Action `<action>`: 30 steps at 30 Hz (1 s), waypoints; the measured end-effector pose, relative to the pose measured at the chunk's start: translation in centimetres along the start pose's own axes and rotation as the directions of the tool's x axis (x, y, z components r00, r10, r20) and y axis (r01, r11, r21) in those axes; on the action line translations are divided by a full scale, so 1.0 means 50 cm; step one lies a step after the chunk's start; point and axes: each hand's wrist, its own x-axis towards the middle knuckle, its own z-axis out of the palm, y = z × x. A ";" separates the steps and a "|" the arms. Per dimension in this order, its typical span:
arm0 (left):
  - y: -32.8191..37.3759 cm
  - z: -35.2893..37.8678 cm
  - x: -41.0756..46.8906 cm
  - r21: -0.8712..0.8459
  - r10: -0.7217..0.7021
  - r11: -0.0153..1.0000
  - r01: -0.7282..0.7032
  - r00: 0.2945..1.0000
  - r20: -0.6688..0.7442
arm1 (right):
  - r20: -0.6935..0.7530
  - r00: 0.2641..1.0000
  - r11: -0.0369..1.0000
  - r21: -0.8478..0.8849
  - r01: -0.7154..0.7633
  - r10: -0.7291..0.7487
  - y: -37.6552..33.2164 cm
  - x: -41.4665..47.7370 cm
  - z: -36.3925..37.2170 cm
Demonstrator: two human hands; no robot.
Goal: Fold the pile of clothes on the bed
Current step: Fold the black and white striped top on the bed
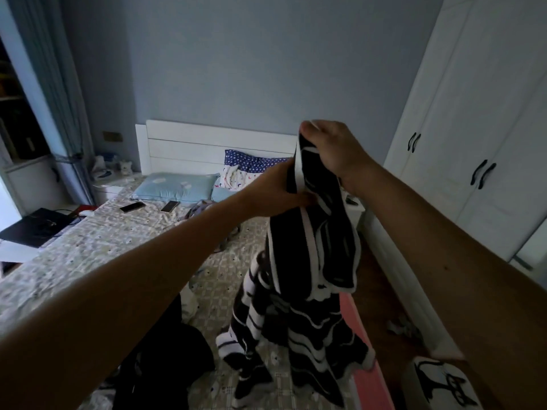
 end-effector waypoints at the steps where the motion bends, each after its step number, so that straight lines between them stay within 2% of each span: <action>1: -0.005 0.004 0.001 0.050 0.001 0.999 0.002 0.998 -0.056 | 0.013 1.000 0.999 -0.028 0.025 -0.024 0.006 0.003 -0.002; 3: -0.019 0.006 -0.001 0.142 0.004 0.990 0.019 0.987 -0.160 | 0.027 0.996 0.989 -0.126 0.083 -0.080 0.017 0.004 -0.020; 6: -0.042 -0.010 -0.003 0.283 -0.020 0.957 0.071 0.984 -0.178 | 0.068 0.985 0.955 -0.244 0.168 -0.156 0.032 -0.010 -0.070; 8: -0.059 -0.026 -0.003 0.406 -0.042 0.905 0.128 0.976 -0.213 | 0.145 0.979 0.931 -0.316 0.185 -0.145 0.046 -0.022 -0.114; 10: -0.065 -0.040 0.001 0.441 -0.038 0.884 0.158 0.963 -0.267 | 0.284 0.958 0.883 -0.443 0.155 -0.026 0.062 -0.035 -0.150; 12: -0.043 -0.041 0.007 0.415 -0.018 0.899 0.138 0.960 -0.279 | 0.377 0.919 0.767 -0.622 0.157 0.117 0.081 -0.044 -0.171; 14: -0.013 -0.032 0.018 0.366 -0.007 0.923 0.119 0.956 -0.292 | 0.342 0.909 0.659 -0.744 0.108 0.239 0.110 -0.049 -0.178; 16: 0.023 -0.021 0.037 0.292 -0.045 0.947 0.135 0.955 -0.294 | 0.319 0.898 0.633 -0.772 0.061 0.302 0.130 -0.056 -0.175; 17: 0.042 -0.015 0.048 0.246 -0.073 0.958 0.146 0.957 -0.282 | 0.348 0.879 0.686 -0.727 0.033 0.327 0.138 -0.061 -0.171; 18: 0.062 -0.008 0.058 0.202 -0.094 0.968 0.149 0.962 -0.256 | 0.400 0.854 0.782 -0.623 -0.013 0.333 0.131 -0.073 -0.157; 20: 0.102 0.011 0.077 0.148 -0.093 0.982 0.120 0.980 -0.177 | 0.494 0.808 0.930 -0.326 -0.171 0.322 0.100 -0.108 -0.114; 21: 0.115 0.022 0.084 0.152 -0.088 0.982 0.110 0.986 -0.141 | 0.515 0.805 0.955 -0.189 -0.228 0.295 0.096 -0.121 -0.087; 22: 0.122 0.034 0.088 0.162 -0.082 0.981 0.102 0.989 -0.126 | 0.490 0.834 0.967 -0.092 -0.238 0.252 0.099 -0.130 -0.061; 24: 0.108 0.042 0.083 0.135 -0.051 0.988 0.075 0.983 -0.175 | 0.318 0.922 0.966 0.056 -0.252 0.222 0.106 -0.135 -0.024; 26: 0.046 0.030 0.050 0.006 -0.056 0.998 0.057 0.990 -0.128 | 0.174 0.940 0.910 0.249 -0.331 0.294 0.109 -0.129 -0.021; 28: -0.045 0.022 -0.014 -0.088 -0.140 0.984 0.153 0.981 0.136 | 0.112 0.931 0.815 0.455 -0.359 0.348 0.108 -0.120 -0.038; 30: -0.140 0.037 -0.090 0.036 -0.285 0.955 0.294 0.879 0.383 | 0.089 0.939 0.745 0.585 -0.319 0.332 0.089 -0.110 -0.056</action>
